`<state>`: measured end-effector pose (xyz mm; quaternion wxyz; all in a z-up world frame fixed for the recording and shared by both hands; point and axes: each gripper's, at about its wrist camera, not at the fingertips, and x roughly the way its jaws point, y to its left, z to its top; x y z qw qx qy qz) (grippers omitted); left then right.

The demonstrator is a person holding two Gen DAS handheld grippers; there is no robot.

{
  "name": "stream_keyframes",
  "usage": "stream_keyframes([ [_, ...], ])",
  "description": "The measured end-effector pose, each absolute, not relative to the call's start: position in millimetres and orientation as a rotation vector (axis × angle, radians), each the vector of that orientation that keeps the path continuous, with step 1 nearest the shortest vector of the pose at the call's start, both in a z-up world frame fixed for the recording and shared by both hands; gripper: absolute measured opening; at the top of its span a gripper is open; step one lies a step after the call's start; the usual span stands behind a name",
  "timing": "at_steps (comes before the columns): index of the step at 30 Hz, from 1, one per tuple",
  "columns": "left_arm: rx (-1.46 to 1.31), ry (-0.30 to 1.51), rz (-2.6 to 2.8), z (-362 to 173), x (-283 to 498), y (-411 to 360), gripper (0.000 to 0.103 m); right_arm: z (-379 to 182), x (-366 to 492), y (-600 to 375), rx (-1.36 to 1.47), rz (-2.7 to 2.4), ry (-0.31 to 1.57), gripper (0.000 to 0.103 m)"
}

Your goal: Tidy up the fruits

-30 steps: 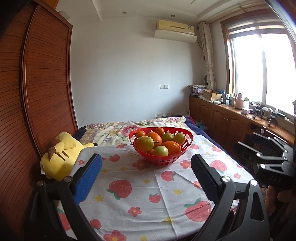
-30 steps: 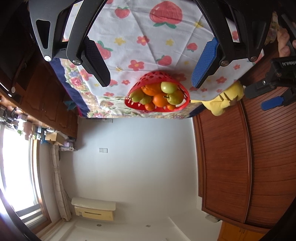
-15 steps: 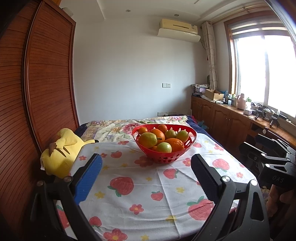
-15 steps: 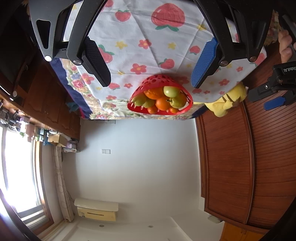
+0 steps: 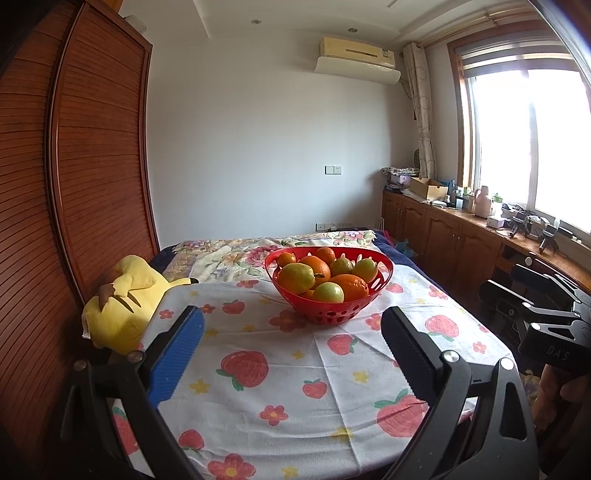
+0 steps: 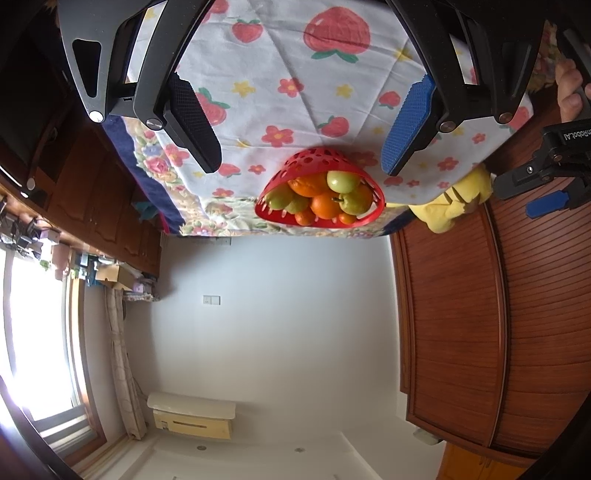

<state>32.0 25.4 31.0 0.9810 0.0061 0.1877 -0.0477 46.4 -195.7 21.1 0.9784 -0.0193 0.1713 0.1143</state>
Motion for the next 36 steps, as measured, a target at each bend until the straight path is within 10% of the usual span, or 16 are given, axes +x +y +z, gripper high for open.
stream_keyframes([
  [36, 0.020, 0.378, -0.087, 28.5, 30.4, 27.8, 0.097, 18.1, 47.0, -196.5, -0.036, 0.232, 0.350, 0.090],
])
